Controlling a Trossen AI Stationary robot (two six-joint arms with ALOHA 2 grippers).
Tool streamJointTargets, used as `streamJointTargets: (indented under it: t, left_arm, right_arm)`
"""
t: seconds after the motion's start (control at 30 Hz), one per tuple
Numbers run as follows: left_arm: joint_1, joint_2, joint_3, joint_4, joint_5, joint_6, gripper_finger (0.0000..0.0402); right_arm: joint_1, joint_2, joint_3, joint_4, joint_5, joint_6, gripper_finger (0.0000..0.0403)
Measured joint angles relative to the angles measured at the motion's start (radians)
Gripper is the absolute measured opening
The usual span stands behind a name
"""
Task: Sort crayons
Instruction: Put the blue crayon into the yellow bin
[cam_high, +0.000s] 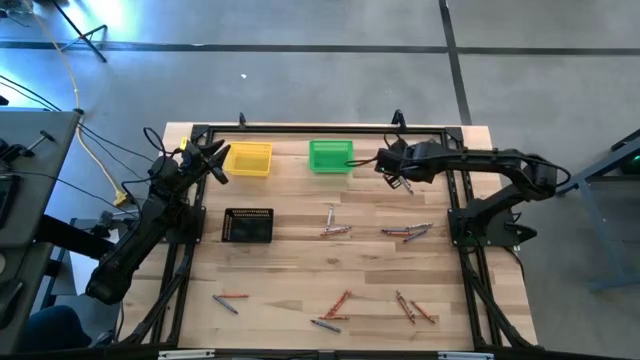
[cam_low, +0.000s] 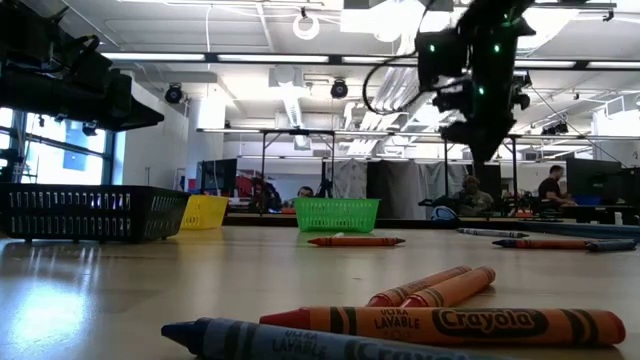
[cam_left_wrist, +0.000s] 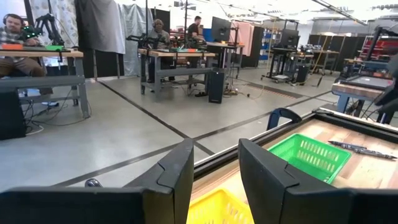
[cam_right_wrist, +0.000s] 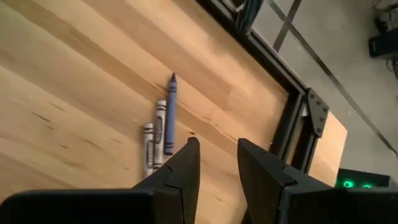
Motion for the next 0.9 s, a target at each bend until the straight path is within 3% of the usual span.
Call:
streamJointTargets:
  t: [0.13,0.3,0.4,0.63,0.9]
  left_arm:
    - [0.0,0.0,0.0,0.0,0.0,0.0,0.0117]
    - [0.0,0.0,0.0,0.0,0.001,0.0,0.0117]
    - [0.0,0.0,0.0,0.0,0.0,0.0,0.0117]
    - [0.0,0.0,0.0,0.0,0.0,0.0,0.0117]
    - [0.0,0.0,0.0,0.0,0.0,0.0,0.0117]
  right_arm:
    - [-0.078,0.0,-0.09,0.149,-0.05,-0.11,0.01]
    - [-0.243,0.0,-0.188,0.359,-0.272,-0.242,0.01]
    - [-0.321,0.0,-0.231,0.441,-0.35,-0.259,0.01]
    - [-0.383,0.001,-0.247,0.503,-0.369,-0.246,0.01]
    - [-0.33,0.001,-0.247,0.479,-0.374,-0.196,0.01]
